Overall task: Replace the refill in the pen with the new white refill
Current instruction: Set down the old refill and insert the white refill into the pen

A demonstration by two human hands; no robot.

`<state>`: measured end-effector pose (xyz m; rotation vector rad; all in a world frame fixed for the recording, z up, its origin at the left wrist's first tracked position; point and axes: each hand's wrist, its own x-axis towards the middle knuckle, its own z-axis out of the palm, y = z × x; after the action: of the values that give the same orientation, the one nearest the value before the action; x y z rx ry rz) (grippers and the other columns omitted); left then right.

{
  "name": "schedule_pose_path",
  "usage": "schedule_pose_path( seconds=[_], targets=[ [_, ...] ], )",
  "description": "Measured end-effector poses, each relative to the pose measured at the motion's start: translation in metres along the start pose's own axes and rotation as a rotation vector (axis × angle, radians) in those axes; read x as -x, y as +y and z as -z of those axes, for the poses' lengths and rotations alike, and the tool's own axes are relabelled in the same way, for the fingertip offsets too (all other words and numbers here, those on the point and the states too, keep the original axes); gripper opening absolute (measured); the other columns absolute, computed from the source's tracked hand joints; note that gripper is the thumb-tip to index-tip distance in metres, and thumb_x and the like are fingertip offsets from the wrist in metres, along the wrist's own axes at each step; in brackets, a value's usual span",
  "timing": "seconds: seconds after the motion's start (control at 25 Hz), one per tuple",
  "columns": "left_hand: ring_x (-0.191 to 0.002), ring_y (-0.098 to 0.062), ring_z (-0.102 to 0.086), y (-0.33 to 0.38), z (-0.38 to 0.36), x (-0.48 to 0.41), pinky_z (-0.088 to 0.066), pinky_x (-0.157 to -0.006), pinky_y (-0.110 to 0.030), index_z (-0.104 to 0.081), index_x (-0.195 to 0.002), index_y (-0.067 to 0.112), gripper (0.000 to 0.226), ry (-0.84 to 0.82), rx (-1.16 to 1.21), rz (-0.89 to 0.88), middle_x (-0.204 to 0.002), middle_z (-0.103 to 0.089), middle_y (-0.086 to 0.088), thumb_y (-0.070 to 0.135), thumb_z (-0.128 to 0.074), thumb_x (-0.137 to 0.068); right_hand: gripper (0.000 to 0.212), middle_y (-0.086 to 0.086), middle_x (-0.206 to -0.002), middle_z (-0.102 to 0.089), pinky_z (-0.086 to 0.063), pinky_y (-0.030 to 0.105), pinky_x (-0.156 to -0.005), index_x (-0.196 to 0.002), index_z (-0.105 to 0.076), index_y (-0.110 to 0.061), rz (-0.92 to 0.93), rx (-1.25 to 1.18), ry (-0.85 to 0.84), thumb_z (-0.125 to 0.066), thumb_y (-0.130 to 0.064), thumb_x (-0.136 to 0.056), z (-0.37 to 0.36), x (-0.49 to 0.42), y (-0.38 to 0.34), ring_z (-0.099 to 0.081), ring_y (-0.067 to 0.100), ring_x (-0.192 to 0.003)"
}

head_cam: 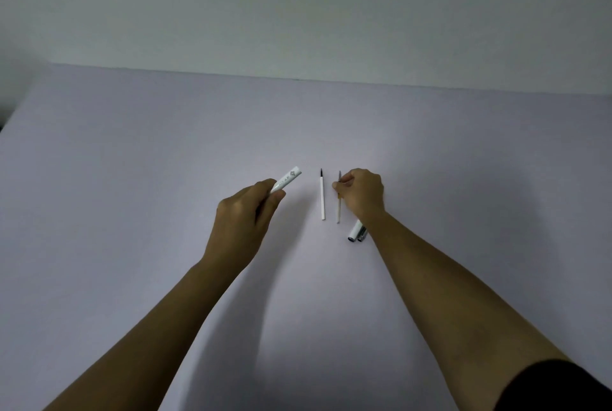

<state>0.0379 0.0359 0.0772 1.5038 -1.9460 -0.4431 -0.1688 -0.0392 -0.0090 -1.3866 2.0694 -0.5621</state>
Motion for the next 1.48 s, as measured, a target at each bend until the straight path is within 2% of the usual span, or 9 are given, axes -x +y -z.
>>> schedule_pose_path(
  seconds=[0.2,0.44,0.6,0.88,1.0,1.12,1.2,1.28,1.48],
  targets=[
    [-0.053,-0.037,-0.053,-0.003,-0.005,-0.001,-0.047,-0.051,-0.047,-0.061,-0.087,0.002,0.013,-0.003,0.026,0.016,-0.058,-0.056,-0.019,0.014,-0.055,-0.091,0.025,0.012,-0.094,-0.074,-0.04,0.02,-0.074,-0.094,-0.069,-0.005,-0.019,-0.014,0.018,-0.072,-0.025,-0.079,-0.003,-0.006,0.002,-0.066,0.025,-0.093],
    [-0.051,-0.037,-0.052,0.0,-0.003,0.0,-0.046,-0.05,-0.047,-0.06,-0.087,0.003,0.014,-0.001,0.03,0.009,-0.058,-0.056,-0.019,0.016,-0.055,-0.091,0.026,0.014,-0.095,-0.074,-0.048,0.027,-0.082,-0.096,-0.069,-0.003,0.025,-0.024,0.031,-0.069,-0.025,-0.082,0.006,-0.004,-0.005,-0.067,0.026,-0.094],
    [-0.051,-0.036,-0.052,0.001,0.0,0.0,-0.047,-0.05,-0.047,-0.061,-0.088,0.005,0.013,0.007,0.034,0.01,-0.058,-0.056,-0.017,0.016,-0.055,-0.091,0.021,0.014,-0.092,-0.073,-0.047,0.028,-0.077,-0.092,-0.066,-0.004,0.099,0.026,-0.025,-0.068,-0.022,-0.082,0.004,-0.001,-0.019,-0.066,0.027,-0.091],
    [-0.051,-0.034,-0.053,-0.01,0.007,0.011,-0.046,-0.05,-0.045,-0.061,-0.089,0.006,0.016,0.013,0.012,0.02,-0.058,-0.057,-0.016,0.019,-0.054,-0.091,0.024,0.017,-0.102,-0.069,-0.041,0.025,-0.069,-0.102,-0.061,-0.003,0.114,0.211,-0.068,-0.066,-0.013,-0.08,-0.027,0.009,-0.034,-0.065,0.031,-0.094],
    [-0.05,-0.034,-0.05,-0.014,0.012,0.013,-0.043,-0.049,-0.043,-0.061,-0.088,0.005,0.013,0.016,-0.002,0.027,-0.057,-0.055,-0.016,0.017,-0.055,-0.091,0.027,0.012,-0.106,-0.072,-0.046,0.026,-0.082,-0.106,-0.067,-0.006,0.017,0.034,-0.069,-0.066,-0.014,-0.08,-0.022,0.01,-0.041,-0.064,0.027,-0.102],
    [-0.05,-0.034,-0.049,-0.011,0.017,0.011,-0.042,-0.049,-0.042,-0.061,-0.088,0.005,0.013,0.026,-0.003,0.034,-0.055,-0.053,-0.015,0.017,-0.055,-0.091,0.022,0.009,-0.097,-0.073,-0.052,0.033,-0.092,-0.1,-0.069,-0.009,-0.042,-0.369,-0.072,-0.066,-0.015,-0.08,0.009,0.012,-0.063,-0.067,0.024,-0.096],
    [-0.051,-0.035,-0.049,-0.006,0.019,0.008,-0.042,-0.05,-0.042,-0.061,-0.087,0.006,0.015,0.032,0.007,0.044,-0.056,-0.053,-0.016,0.019,-0.054,-0.091,0.007,0.002,-0.08,-0.072,-0.056,0.034,-0.086,-0.085,-0.067,-0.016,-0.047,-0.653,-0.045,-0.068,-0.017,-0.078,0.038,0.018,-0.082,-0.07,0.018,-0.082],
    [-0.054,-0.036,-0.053,0.001,0.018,0.003,-0.044,-0.053,-0.043,-0.061,-0.087,0.007,0.016,0.038,0.032,0.064,-0.057,-0.054,-0.017,0.02,-0.053,-0.092,0.006,0.0,-0.074,-0.07,-0.057,0.026,-0.076,-0.079,-0.065,-0.019,-0.015,-0.835,-0.033,-0.07,-0.017,-0.078,0.066,0.026,-0.095,-0.07,0.011,-0.073],
    [-0.058,-0.035,-0.061,0.025,0.021,-0.004,-0.048,-0.057,-0.048,-0.062,-0.085,0.008,0.016,0.08,0.12,0.065,-0.056,-0.055,-0.016,0.02,-0.054,-0.092,0.01,0.004,-0.082,-0.069,-0.054,0.015,-0.066,-0.091,-0.065,-0.009,0.024,-1.04,-0.073,-0.069,-0.012,-0.082,0.108,0.048,-0.108,-0.069,0.01,-0.073]
  ],
)
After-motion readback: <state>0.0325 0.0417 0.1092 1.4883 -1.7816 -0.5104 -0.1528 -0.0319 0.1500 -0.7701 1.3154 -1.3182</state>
